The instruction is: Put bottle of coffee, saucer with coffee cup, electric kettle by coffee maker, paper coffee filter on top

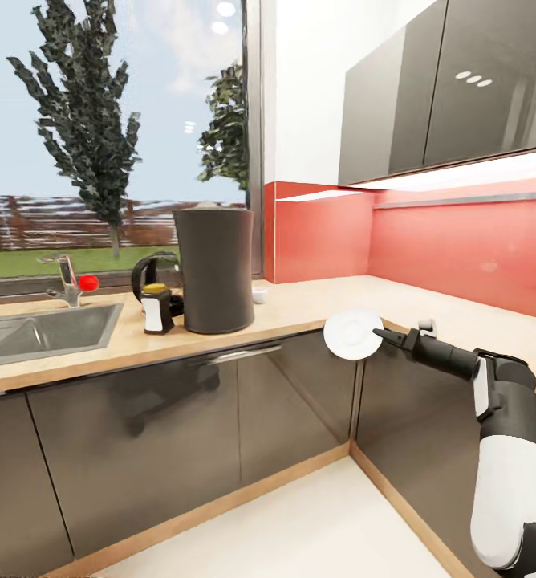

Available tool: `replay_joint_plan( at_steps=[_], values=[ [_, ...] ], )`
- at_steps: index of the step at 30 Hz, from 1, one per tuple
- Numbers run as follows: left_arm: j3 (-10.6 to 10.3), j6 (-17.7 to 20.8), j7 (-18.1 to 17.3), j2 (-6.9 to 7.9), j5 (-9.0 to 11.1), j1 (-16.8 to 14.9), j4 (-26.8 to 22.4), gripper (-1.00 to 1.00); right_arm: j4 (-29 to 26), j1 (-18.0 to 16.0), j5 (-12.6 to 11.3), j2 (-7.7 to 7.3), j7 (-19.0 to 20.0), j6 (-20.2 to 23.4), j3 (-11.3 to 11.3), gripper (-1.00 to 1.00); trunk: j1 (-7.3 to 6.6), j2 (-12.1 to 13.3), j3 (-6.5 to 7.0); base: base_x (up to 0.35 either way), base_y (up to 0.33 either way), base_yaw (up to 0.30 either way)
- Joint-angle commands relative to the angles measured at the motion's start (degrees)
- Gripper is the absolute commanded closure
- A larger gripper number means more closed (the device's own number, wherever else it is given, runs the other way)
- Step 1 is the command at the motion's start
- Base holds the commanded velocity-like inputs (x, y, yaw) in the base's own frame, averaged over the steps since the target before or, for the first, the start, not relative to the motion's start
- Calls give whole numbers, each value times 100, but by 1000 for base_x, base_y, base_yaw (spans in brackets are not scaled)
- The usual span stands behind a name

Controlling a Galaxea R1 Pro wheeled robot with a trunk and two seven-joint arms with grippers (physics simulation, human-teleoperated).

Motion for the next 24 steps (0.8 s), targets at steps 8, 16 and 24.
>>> replay_joint_plan(
  at_steps=[8, 16, 24],
  values=[
    [45, 60, -25, 1, -32, -5, 1, -100, -1, -6, 51, 1, 60, 49, -16, 100, 1, -3, -7, 46, -83, 227],
    [45, 60, -25, 1, -31, -5, 1, -100, 0, -6, 62, 1, 42, 49, -16, 100, 1, -3, -7, 31, -67, 33],
    [45, 60, -23, 1, -31, -5, 1, -100, 0, -6, 58, 1, 49, 49, -16, 100, 1, -3, -7, 114, -228, 58]
  ],
)
